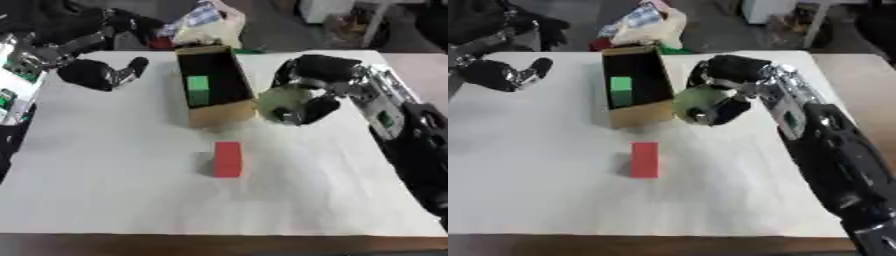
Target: Pick up objects on the table and place them in the box.
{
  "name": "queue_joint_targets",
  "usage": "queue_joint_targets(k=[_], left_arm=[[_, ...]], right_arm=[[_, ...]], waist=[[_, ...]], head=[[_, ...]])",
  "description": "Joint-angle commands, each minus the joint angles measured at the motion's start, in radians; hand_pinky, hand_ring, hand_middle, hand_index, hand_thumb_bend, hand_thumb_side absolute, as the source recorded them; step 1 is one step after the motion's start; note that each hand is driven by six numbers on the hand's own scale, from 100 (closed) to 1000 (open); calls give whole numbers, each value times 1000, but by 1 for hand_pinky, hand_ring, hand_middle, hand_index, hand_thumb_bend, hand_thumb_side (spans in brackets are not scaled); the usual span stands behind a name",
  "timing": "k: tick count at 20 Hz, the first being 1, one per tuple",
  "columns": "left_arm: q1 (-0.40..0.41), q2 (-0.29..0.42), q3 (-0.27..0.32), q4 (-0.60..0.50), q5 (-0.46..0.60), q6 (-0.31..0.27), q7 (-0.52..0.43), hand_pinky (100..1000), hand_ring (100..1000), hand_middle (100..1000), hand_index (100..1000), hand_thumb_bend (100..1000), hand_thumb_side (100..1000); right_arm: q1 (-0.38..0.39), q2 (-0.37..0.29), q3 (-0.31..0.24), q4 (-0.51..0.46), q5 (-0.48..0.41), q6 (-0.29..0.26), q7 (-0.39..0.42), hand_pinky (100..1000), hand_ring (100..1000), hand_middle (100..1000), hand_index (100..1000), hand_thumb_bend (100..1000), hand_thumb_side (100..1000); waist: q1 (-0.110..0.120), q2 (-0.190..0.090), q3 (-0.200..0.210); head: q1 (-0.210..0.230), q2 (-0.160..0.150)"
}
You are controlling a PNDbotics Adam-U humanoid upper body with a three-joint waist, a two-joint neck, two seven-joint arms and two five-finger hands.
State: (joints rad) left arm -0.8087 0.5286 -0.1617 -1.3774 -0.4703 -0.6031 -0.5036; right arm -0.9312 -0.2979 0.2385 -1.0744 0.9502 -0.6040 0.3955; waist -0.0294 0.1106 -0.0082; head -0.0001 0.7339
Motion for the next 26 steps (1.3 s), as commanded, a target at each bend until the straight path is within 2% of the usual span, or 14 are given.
queue_joint_targets(k=[1,9,12,13,14,15,16,17,20,23,26], left_arm=[[-13,8,17,-36,32,-99,-108,760,688,706,969,100,670],[-26,-21,25,-82,81,-75,-102,754,680,699,964,100,634],[-31,-32,28,-95,93,-67,-101,752,678,697,962,100,628],[-32,-34,28,-97,96,-64,-102,752,678,697,962,100,624],[-32,-35,29,-99,98,-62,-102,751,677,696,962,100,624],[-31,-36,30,-100,100,-60,-103,751,677,696,962,100,624],[-30,-36,31,-101,101,-58,-103,751,677,696,962,100,623],[-29,-35,32,-101,101,-56,-104,750,677,696,962,100,624],[-25,-32,37,-101,102,-52,-104,749,676,695,963,100,624],[-21,-32,40,-102,104,-49,-104,749,675,695,963,100,626],[-15,-29,42,-104,106,-47,-105,748,675,695,963,100,631]], right_arm=[[-58,47,-48,50,83,26,-36,772,585,325,534,100,476],[-127,233,-176,194,386,130,-189,774,585,334,551,100,474],[-139,274,-218,213,514,183,-260,789,620,375,618,118,477],[-143,282,-231,212,558,206,-287,804,656,461,711,146,480],[-145,288,-246,209,601,233,-317,805,668,490,752,153,481],[-146,294,-259,207,639,257,-346,812,704,594,845,158,484],[-147,297,-270,207,671,278,-372,814,714,624,866,190,496],[-147,299,-278,211,697,294,-391,838,766,768,951,249,539],[-147,296,-289,231,757,320,-397,875,830,921,1000,346,589],[-141,296,-295,249,790,332,-376,889,853,987,1000,402,632],[-137,293,-298,255,804,339,-367,882,846,984,1000,397,644]], waist=[[5,-18,10],[12,-5,64],[14,0,84],[15,1,90],[15,2,94],[15,2,97],[15,2,100],[15,2,101],[13,2,99],[13,2,96],[13,1,92]], head=[[-13,-3],[-61,-12],[-79,-14],[-84,-15],[-88,-15],[-91,-16],[-93,-16],[-94,-16],[-95,-17],[-92,-19],[-89,-18]])
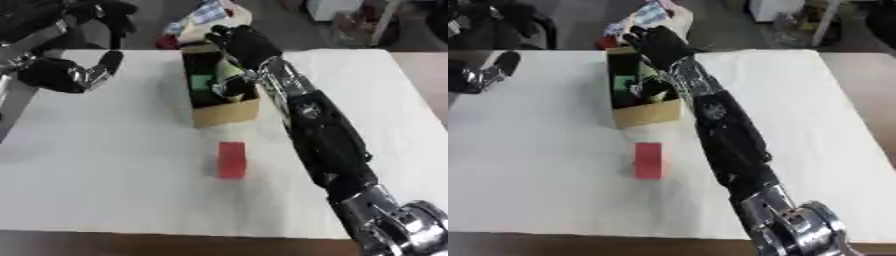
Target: Pick up objects on the table and place them in the box.
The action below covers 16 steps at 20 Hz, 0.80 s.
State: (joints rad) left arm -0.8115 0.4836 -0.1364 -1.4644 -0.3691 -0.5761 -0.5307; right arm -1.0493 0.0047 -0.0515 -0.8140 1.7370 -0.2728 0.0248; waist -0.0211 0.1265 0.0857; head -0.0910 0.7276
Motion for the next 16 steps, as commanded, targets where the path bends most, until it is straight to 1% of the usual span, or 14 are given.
queue_joint_targets(k=[1,3,5,8,10,13,16], left_arm=[[-10,17,18,-18,5,-73,-78,748,675,695,963,100,631],[-5,23,22,-18,5,-71,-78,748,674,694,963,100,637],[4,30,27,-16,3,-67,-77,747,673,693,963,100,642],[19,42,37,-10,-3,-59,-74,745,672,692,962,100,646],[27,48,44,-2,-9,-54,-72,744,670,691,962,100,652],[39,55,54,11,-19,-49,-70,742,669,691,963,100,660],[46,60,58,21,-26,-50,-72,742,669,691,963,100,666]], right_arm=[[-18,-12,-8,-6,13,8,1,877,840,977,1000,391,645],[-21,-27,8,-13,-10,-9,-10,875,839,969,1000,382,639],[-25,-51,36,-27,-54,-47,-21,869,829,945,1000,362,641],[-24,-99,89,-54,-164,-125,-28,860,818,925,1000,342,649],[-16,-136,126,-69,-249,-177,-17,853,810,910,998,327,663],[6,-197,191,-95,-401,-251,39,846,804,885,986,313,685],[38,-255,261,-128,-556,-313,139,840,799,865,974,304,706]], waist=[[5,-16,-4],[4,-17,-11],[2,-20,-22],[-3,-25,-40],[-6,-29,-50],[-10,-32,-62],[-13,-34,-72]], head=[[3,-11],[9,-10],[17,-9],[28,-6],[35,-5],[44,-5],[53,-5]])
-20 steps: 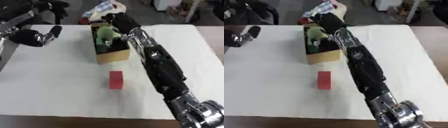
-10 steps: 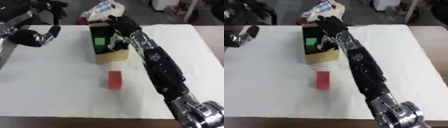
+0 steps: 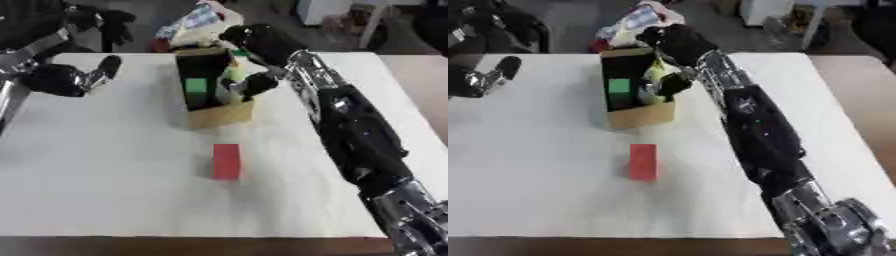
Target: Pick up objects on the table and place them in the box.
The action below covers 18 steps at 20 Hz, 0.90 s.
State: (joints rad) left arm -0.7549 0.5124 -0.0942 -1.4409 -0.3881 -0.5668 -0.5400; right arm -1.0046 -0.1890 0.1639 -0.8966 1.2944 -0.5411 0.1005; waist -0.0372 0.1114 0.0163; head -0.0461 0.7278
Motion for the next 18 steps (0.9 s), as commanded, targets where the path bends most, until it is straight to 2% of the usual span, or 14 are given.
queue_joint_targets(k=[1,2,3,6,9,13,18], left_arm=[[-10,32,17,0,-8,-60,-63,742,669,691,963,100,667],[-9,32,17,2,-9,-61,-64,742,669,691,963,100,668],[-9,32,17,3,-10,-62,-65,742,669,691,963,100,662],[-8,32,17,8,-12,-64,-69,742,670,691,963,100,674],[-6,33,18,13,-15,-67,-74,742,670,691,963,100,678],[-6,30,17,21,-18,-70,-79,742,670,691,964,100,685],[-4,26,17,33,-24,-73,-87,742,669,691,964,100,693]], right_arm=[[2,-76,65,-58,-159,-59,100,839,800,863,973,303,715],[14,-88,88,-67,-201,-75,141,838,800,860,973,374,698],[23,-98,107,-77,-240,-87,183,836,800,860,973,303,731],[53,-117,157,-120,-348,-115,299,832,797,856,974,322,761],[74,-121,188,-174,-413,-114,382,835,801,861,977,344,775],[89,-103,226,-217,-428,-114,468,838,810,870,979,374,797],[100,-61,262,-217,-412,-130,531,838,816,875,979,385,812]], waist=[[2,-19,-5],[2,-19,-8],[1,-18,-9],[2,-17,-13],[2,-17,-18],[1,-19,-21],[-2,-20,-22]], head=[[11,-5],[13,-5],[14,-5],[20,-5],[22,-2],[22,0],[20,1]])
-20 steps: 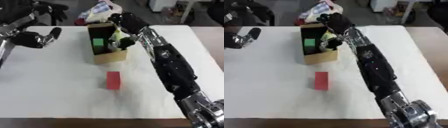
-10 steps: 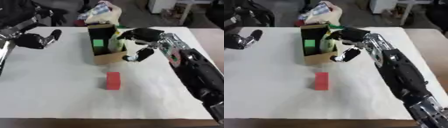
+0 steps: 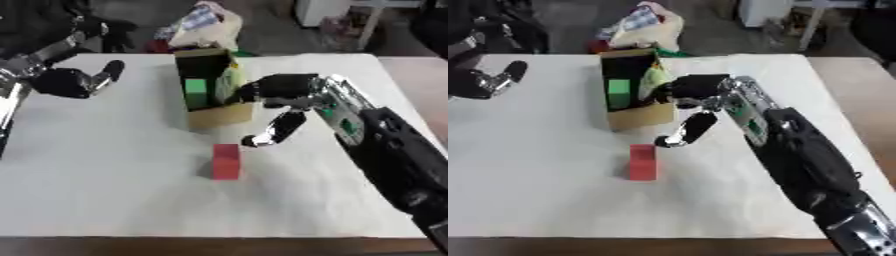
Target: Pick up objects on the table and place them in the box.
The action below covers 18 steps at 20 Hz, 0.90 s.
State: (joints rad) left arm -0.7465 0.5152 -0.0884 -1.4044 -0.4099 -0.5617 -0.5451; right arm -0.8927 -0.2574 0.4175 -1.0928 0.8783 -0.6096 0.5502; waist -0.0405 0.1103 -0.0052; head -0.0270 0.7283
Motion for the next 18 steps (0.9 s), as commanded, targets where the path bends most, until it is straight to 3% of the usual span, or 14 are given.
queue_joint_targets(k=[1,13,18], left_arm=[[-13,23,11,-2,-2,-79,-83,742,669,691,964,100,693],[-12,22,12,7,-4,-85,-91,742,669,691,965,100,696],[-11,22,13,7,-4,-85,-92,742,670,692,965,100,697]], right_arm=[[-8,15,12,-19,14,-65,88,839,817,876,980,386,813],[34,58,29,28,123,-109,116,833,809,844,931,358,806],[46,56,19,40,147,-116,102,824,797,786,748,247,730]], waist=[[1,-18,-1],[-2,-17,0],[0,-16,-2]], head=[[0,0],[1,0],[2,1]])
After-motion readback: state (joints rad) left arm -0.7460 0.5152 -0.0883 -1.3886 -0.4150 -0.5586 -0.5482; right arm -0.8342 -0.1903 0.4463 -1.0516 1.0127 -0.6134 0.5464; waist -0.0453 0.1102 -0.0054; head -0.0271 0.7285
